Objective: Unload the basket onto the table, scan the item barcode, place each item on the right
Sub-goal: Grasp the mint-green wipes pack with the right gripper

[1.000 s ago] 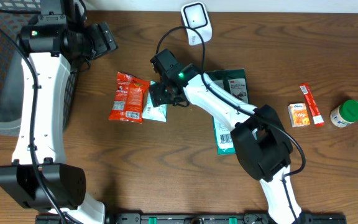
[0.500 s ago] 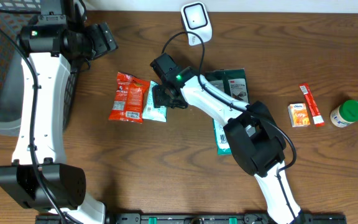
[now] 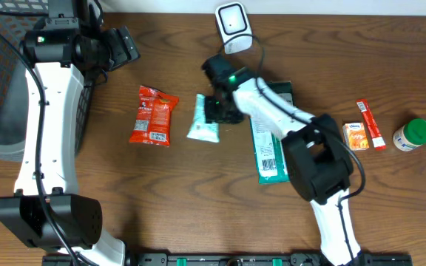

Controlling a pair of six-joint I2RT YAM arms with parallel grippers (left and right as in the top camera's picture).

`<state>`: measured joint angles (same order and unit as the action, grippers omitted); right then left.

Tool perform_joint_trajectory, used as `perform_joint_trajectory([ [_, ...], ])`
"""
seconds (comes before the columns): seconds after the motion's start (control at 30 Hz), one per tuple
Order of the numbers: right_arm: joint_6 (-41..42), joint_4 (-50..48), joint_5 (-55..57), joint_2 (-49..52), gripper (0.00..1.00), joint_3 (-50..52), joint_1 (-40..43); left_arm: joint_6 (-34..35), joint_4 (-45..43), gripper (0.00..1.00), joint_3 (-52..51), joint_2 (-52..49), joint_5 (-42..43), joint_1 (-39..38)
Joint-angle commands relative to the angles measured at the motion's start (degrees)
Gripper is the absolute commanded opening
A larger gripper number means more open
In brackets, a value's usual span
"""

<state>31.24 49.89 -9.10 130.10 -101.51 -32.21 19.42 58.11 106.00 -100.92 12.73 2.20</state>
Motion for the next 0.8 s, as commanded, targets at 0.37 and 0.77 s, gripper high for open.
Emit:
perform_joint_trajectory([
  [0.37,-14.3,2.0,-14.6,-3.1,0.57,-0.3,7.3,-0.8,0.1,0.9,1.4,1.0,-0.4,0.2],
  [0.77,-16.1,1.3,-13.4,-3.1,0.67,-1.4,8.5,-0.8,0.1,0.89,1.4,1.0,-0.4,0.2],
])
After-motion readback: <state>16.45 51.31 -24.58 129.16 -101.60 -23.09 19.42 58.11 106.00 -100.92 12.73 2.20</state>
